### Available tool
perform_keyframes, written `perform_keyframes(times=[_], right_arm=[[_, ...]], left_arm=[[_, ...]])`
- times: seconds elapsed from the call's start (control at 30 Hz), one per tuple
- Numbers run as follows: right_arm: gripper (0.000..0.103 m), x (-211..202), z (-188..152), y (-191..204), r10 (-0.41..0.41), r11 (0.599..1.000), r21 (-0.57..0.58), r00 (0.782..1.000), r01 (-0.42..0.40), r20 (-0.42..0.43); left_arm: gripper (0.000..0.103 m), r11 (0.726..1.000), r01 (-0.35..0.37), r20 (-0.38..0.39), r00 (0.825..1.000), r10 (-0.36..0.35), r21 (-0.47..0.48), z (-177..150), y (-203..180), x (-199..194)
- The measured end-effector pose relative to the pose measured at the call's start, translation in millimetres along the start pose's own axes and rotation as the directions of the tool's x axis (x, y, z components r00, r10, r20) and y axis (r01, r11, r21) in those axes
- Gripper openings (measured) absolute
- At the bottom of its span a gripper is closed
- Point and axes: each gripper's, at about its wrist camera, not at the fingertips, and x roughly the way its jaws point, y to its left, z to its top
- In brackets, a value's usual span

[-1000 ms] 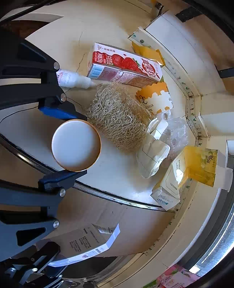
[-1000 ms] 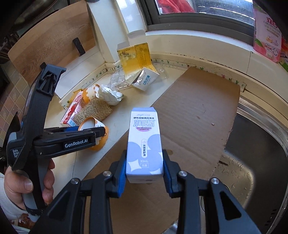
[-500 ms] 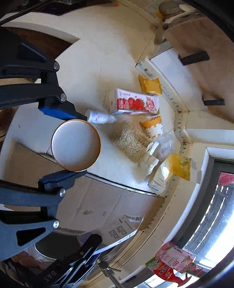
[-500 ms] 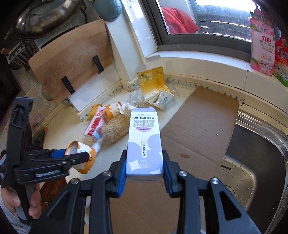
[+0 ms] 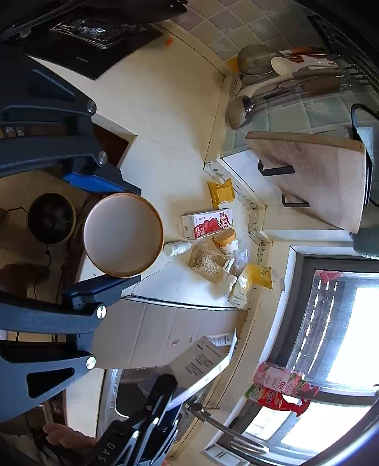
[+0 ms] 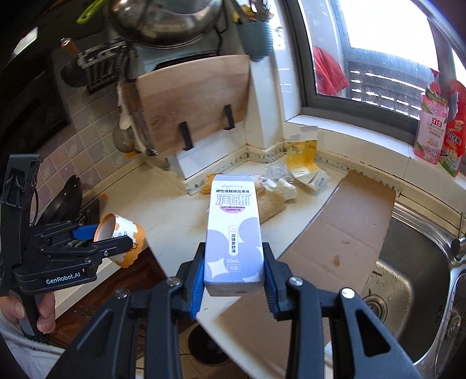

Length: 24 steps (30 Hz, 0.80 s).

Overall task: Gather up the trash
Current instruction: 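Carry the lid and carton down over the black floor bin with both tools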

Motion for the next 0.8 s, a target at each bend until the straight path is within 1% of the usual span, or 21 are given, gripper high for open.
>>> perform_keyframes(times=[0.13, 0.3, 0.4, 0.57, 0.7, 0.8], right_arm=[[0.035, -13, -18, 52, -0.009, 1.000, -0.005, 1.000, 0.009, -0.012], [0.035, -31, -50, 110, -0.024, 1.000, -0.012, 1.000, 0.024, -0.009], [0.035, -35, -71, 135, -0.024, 1.000, 0.015, 0.999, 0.025, -0.024], [0.035, -33, -103, 166, -0.028, 0.999, 0.041, 0.996, 0.032, -0.087], [0.035, -29, -120, 178, -0.036, 0.998, 0.048, 0.989, 0.043, -0.145], [0.035, -23, -133, 179, -0.039, 0.997, 0.056, 0.980, 0.051, -0.198]], left_arm=[[0.049, 0.998, 0.061, 0.036, 0.997, -0.061, 0.017, -29, 26, -37], [0.049, 0.992, 0.118, 0.036, 0.992, -0.120, 0.043, -72, 53, -62], [0.049, 0.988, 0.146, 0.000, 0.989, -0.146, 0.058, -96, 66, -64], [0.049, 0.982, 0.180, -0.072, 0.982, -0.176, 0.057, -128, 83, -64], [0.049, 0.980, 0.182, -0.126, 0.977, -0.171, 0.077, -151, 89, -55], [0.049, 0.980, 0.187, -0.185, 0.967, -0.174, 0.061, -168, 89, -37]])
